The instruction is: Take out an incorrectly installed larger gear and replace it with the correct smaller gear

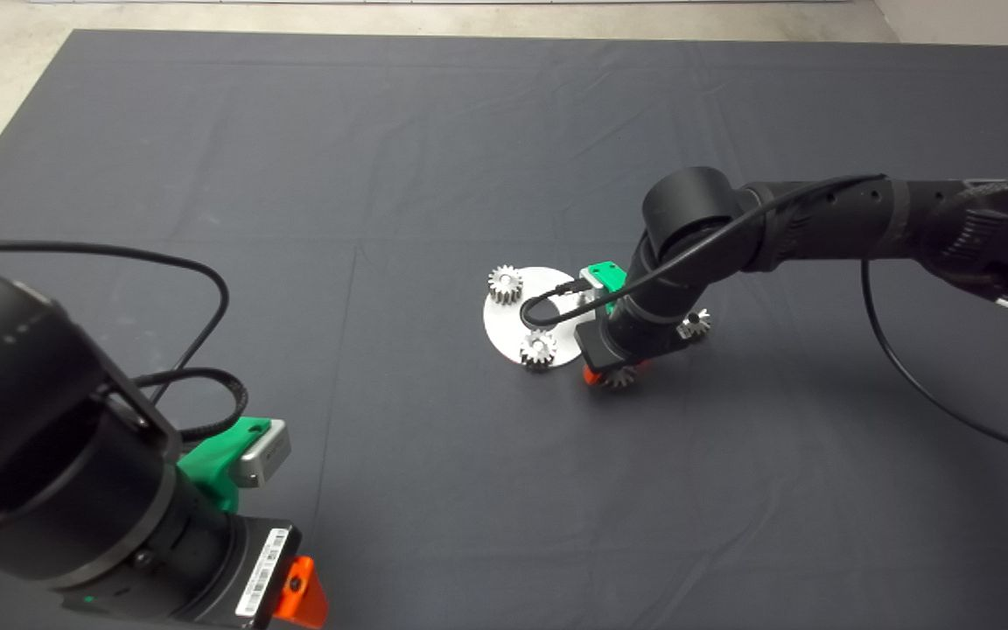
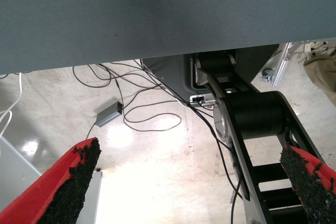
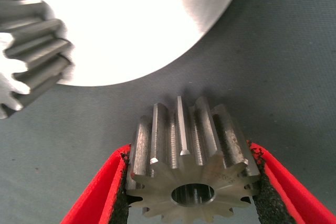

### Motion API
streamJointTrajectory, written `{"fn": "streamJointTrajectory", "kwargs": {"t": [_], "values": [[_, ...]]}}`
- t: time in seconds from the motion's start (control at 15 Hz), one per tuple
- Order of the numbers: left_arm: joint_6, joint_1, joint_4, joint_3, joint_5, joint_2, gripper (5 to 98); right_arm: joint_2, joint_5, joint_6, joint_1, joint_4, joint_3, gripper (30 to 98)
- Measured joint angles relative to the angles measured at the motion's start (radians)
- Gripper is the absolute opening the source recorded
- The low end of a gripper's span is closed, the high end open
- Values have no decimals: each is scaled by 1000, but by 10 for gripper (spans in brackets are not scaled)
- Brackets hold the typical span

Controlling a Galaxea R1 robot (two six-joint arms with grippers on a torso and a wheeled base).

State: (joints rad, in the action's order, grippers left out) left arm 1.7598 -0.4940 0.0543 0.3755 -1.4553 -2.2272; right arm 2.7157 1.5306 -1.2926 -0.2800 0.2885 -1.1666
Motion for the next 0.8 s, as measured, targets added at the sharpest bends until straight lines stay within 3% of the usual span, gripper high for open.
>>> {"fn": "streamJointTrajectory", "kwargs": {"t": [0.13,0.8], "values": [[0,0,-1,0,0,0,883,5,0,-3,-4,0,0,534],[0,0,-2,0,0,0,883,10,0,-28,-6,-1,1,727]]}}
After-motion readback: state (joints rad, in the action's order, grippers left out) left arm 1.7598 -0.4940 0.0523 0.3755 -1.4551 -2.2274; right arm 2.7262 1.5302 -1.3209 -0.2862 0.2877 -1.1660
